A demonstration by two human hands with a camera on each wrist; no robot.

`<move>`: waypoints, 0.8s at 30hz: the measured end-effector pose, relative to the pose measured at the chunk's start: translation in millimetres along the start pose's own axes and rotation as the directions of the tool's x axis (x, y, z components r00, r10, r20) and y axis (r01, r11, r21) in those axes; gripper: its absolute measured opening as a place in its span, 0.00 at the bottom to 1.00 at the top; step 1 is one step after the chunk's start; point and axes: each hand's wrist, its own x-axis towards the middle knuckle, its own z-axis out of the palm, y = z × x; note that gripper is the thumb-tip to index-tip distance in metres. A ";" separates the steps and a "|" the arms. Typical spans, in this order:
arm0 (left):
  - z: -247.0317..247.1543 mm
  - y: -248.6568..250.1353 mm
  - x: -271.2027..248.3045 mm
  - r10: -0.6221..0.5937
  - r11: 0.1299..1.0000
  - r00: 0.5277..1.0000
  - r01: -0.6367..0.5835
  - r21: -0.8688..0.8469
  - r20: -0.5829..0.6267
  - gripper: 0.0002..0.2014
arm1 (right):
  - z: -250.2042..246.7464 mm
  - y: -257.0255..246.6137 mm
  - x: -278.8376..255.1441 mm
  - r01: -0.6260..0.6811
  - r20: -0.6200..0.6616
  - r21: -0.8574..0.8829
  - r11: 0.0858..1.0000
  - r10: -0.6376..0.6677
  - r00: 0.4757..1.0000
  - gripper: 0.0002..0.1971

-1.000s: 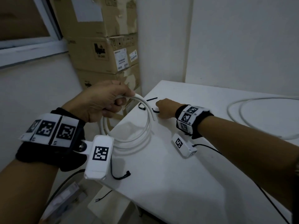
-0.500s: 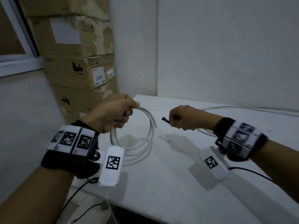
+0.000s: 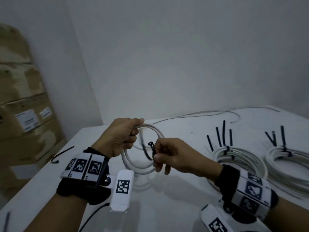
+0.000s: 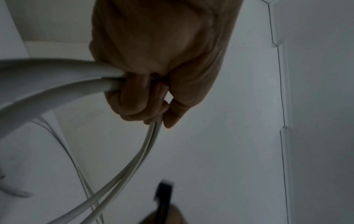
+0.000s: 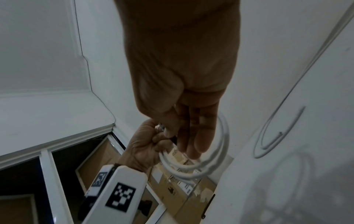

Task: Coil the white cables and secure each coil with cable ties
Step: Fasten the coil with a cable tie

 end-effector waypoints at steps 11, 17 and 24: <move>70.7 10.4 3.9 -0.002 0.999 0.995 -0.002 0.044 0.095 0.17 | -39.6 9.0 -13.4 0.194 -0.474 0.037 0.980 -0.154 0.867 0.06; 76.0 2.6 0.5 0.043 0.996 0.998 -0.046 0.072 0.043 0.07 | -27.8 18.5 -14.6 0.249 -0.502 -0.002 0.968 -0.216 0.838 0.11; 81.2 -16.9 3.1 0.329 0.936 0.943 -0.317 0.155 -0.057 0.11 | -24.1 9.3 -15.2 0.227 -0.526 -0.048 0.973 -0.217 0.822 0.10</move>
